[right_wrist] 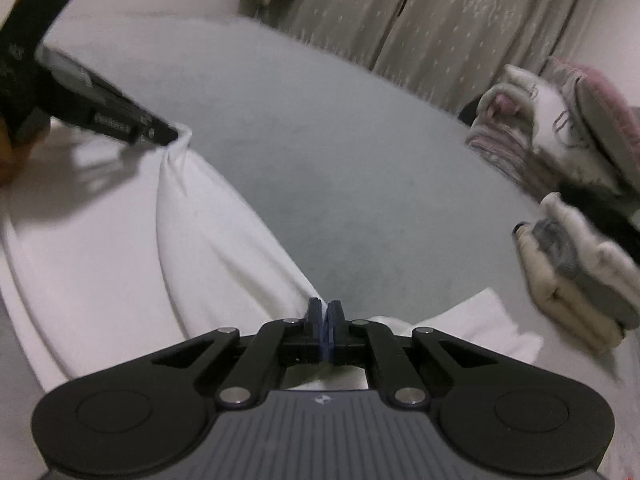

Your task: Fold clothes

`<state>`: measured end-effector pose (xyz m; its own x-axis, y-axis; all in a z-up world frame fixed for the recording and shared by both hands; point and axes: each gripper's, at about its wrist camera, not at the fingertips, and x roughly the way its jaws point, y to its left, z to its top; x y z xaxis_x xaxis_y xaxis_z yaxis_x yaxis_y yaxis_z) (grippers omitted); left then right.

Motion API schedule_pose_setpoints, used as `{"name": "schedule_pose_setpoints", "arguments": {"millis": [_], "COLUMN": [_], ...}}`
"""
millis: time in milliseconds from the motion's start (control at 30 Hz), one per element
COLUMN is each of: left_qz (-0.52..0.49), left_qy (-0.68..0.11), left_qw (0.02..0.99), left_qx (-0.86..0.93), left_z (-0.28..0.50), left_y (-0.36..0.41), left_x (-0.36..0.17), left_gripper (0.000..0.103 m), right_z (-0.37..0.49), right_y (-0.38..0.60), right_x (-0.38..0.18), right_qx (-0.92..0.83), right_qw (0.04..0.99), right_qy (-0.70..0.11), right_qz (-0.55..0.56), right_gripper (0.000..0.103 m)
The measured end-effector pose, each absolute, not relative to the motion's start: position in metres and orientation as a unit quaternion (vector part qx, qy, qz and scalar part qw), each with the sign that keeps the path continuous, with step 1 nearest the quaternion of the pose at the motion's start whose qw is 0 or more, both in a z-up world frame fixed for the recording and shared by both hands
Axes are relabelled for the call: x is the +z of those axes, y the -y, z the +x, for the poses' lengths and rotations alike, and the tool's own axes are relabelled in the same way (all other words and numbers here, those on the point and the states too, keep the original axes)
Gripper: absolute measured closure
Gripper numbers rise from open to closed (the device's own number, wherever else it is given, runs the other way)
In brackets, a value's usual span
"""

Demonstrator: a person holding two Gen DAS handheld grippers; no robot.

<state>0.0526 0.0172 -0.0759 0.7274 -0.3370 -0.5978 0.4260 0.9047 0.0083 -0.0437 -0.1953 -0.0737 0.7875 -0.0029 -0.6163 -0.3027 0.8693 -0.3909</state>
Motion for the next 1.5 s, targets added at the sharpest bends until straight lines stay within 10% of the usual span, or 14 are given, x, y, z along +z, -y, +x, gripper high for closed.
{"name": "schedule_pose_setpoints", "arguments": {"millis": [467,1033,1500], "left_qz": [0.046,0.002,0.037], "left_qy": [-0.304,-0.339,-0.351], "left_qw": [0.924,0.868,0.824], "left_qx": [-0.227,-0.363,-0.444], "left_z": [0.034,-0.015,-0.040], "left_y": [-0.030,-0.017,0.016], "left_x": [-0.057,-0.048,-0.058], "left_gripper": [0.055,0.056,0.056], "right_z": [-0.035,-0.015,0.029], "right_y": [0.236,0.327,0.304], "right_x": [-0.040,-0.026,-0.047], "right_qx": [0.034,-0.039,-0.061], "right_qw": [0.930,0.918,0.914], "right_qy": [-0.322,-0.387,-0.397], "right_qz": [-0.174,0.071,0.050], "right_gripper": [0.085,0.078,0.076]}}
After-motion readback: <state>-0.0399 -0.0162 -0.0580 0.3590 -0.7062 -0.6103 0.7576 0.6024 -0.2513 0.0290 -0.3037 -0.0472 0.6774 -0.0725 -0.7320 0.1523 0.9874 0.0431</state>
